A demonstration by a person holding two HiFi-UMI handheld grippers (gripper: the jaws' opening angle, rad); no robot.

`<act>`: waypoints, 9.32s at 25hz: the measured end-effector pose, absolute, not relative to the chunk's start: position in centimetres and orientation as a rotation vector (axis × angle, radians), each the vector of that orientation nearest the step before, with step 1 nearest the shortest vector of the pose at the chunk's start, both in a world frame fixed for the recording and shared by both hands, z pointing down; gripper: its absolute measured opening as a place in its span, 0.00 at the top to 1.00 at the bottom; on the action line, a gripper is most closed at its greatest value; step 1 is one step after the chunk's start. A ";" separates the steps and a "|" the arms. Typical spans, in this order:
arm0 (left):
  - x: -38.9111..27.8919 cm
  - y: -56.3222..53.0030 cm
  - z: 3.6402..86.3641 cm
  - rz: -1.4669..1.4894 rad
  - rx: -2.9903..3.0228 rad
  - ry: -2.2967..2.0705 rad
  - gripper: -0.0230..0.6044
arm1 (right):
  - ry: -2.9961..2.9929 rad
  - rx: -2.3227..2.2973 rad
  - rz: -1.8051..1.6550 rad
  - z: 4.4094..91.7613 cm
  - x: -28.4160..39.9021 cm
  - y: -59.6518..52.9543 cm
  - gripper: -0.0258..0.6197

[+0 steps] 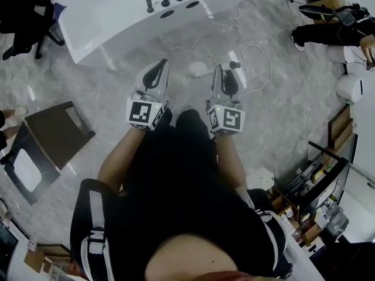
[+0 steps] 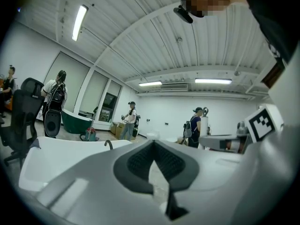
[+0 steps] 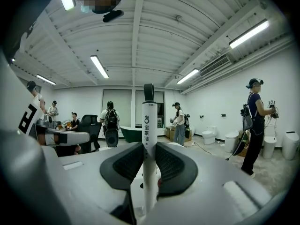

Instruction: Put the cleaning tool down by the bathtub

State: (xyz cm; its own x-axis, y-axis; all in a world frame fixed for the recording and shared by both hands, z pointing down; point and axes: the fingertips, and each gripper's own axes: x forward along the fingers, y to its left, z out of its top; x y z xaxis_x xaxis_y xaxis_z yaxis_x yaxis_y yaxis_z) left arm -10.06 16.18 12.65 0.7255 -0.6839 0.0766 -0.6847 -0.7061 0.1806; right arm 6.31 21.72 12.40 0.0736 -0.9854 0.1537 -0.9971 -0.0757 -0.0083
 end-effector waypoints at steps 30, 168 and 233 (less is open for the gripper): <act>1.7 -2.1 30.0 0.084 2.536 -1.345 0.95 | -2.201 1.943 0.354 33.0 17.5 -0.1 0.83; 0.9 -13.9 56.6 0.081 2.349 -1.479 0.95 | -1.946 1.610 0.725 87.2 17.1 -23.1 0.83; -5.8 4.7 17.2 -0.131 2.666 -1.083 0.95 | -1.915 2.121 0.680 30.8 8.8 7.5 0.96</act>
State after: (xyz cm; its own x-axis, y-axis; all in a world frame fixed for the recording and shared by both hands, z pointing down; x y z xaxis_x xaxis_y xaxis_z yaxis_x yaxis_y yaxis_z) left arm -5.78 4.69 17.20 0.7179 -0.6960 0.0138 -0.6725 -0.6883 0.2721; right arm 8.84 7.49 30.82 0.0524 -0.8848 0.4630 -0.9787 -0.1376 -0.1522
